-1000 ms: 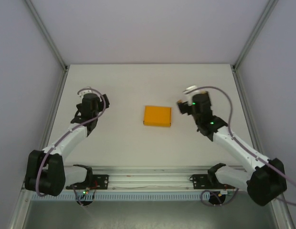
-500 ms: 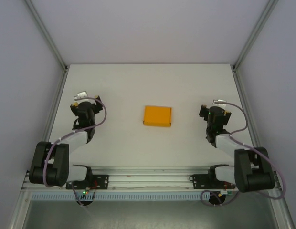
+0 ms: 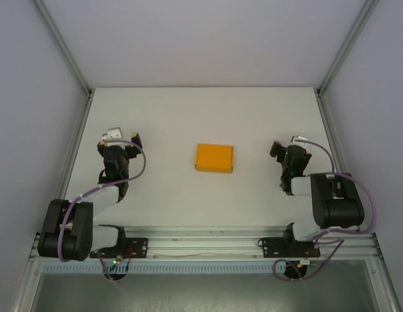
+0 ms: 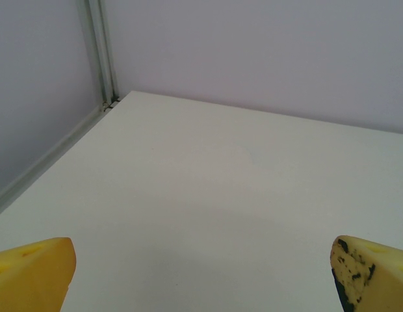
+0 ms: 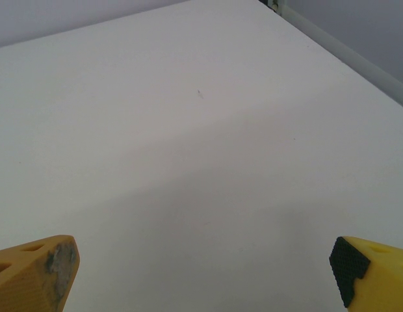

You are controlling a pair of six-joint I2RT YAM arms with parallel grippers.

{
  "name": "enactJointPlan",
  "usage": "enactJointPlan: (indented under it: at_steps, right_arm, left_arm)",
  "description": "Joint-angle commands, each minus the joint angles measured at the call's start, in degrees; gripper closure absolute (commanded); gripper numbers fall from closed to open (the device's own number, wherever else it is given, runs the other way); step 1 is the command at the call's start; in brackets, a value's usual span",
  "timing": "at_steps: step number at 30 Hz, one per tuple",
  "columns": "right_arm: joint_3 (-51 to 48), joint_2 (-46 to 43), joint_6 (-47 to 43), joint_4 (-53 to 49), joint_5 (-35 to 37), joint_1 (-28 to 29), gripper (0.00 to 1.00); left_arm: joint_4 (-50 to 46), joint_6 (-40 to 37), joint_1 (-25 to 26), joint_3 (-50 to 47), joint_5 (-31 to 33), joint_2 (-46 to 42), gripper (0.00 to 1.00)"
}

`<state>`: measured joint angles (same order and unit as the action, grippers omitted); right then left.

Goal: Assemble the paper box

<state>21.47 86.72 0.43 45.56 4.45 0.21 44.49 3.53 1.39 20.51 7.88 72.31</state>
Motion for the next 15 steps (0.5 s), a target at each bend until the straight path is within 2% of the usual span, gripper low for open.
enactJointPlan:
  at_steps: [1, 15]
  right_arm:
    - [1.0, -0.9, 1.0, 1.6, -0.4, 0.0, 0.0]
    - [1.0, -0.8, 1.0, 1.7, -0.4, 0.0, 0.0]
  left_arm:
    - [2.6, -1.0, -0.3, -0.4, -0.8, -1.0, 0.0]
    - [2.0, -2.1, -0.3, -0.9, -1.4, -1.8, 0.0]
